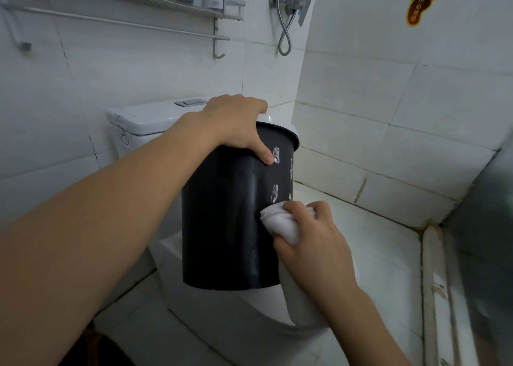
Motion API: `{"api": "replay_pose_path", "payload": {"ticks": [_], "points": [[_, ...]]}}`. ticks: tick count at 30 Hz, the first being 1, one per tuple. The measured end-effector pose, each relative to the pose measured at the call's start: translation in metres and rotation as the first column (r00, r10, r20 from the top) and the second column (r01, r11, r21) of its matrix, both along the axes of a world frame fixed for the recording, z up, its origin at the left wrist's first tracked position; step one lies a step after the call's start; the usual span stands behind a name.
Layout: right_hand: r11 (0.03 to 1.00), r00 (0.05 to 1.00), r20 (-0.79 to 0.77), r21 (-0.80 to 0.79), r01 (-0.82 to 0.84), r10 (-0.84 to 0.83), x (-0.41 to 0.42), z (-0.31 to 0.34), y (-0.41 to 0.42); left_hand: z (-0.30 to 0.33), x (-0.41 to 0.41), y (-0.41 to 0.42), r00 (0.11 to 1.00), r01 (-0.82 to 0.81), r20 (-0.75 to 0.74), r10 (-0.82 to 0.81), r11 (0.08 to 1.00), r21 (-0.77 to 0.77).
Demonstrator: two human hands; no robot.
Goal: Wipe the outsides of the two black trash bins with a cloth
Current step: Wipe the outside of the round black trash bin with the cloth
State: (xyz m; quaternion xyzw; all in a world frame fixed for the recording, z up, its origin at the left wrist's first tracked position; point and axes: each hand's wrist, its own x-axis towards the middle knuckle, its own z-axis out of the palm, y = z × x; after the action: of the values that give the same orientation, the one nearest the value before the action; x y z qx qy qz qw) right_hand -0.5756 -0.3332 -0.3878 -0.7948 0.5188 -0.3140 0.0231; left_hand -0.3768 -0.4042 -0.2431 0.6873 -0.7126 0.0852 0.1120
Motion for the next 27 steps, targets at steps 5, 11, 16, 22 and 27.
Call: {"api": "replay_pose_path", "payload": {"ticks": [5,11,16,22,27], "points": [[1.000,1.000,0.017,-0.005,-0.021,0.021,0.003,0.002,0.003,0.001,0.000,0.002,1.000,0.005,-0.012,-0.005,1.000,0.011],[0.995,0.995,0.029,-0.042,-0.096,0.097,0.010,0.000,0.018,0.001,-0.003,0.007,1.000,0.008,0.000,-0.008,1.000,-0.005],[1.000,0.999,0.042,0.018,0.004,-0.005,0.001,-0.002,0.006,0.002,-0.005,0.010,1.000,-0.010,0.002,0.010,1.000,0.002],[0.999,0.999,0.045,0.039,-0.011,0.009,-0.003,-0.003,0.005,0.001,-0.004,0.012,1.000,-0.009,-0.006,0.009,1.000,-0.001],[0.999,0.998,0.029,0.020,-0.050,0.049,0.000,-0.002,0.008,0.000,0.002,0.012,1.000,-0.016,-0.025,0.015,1.000,-0.009]]}}
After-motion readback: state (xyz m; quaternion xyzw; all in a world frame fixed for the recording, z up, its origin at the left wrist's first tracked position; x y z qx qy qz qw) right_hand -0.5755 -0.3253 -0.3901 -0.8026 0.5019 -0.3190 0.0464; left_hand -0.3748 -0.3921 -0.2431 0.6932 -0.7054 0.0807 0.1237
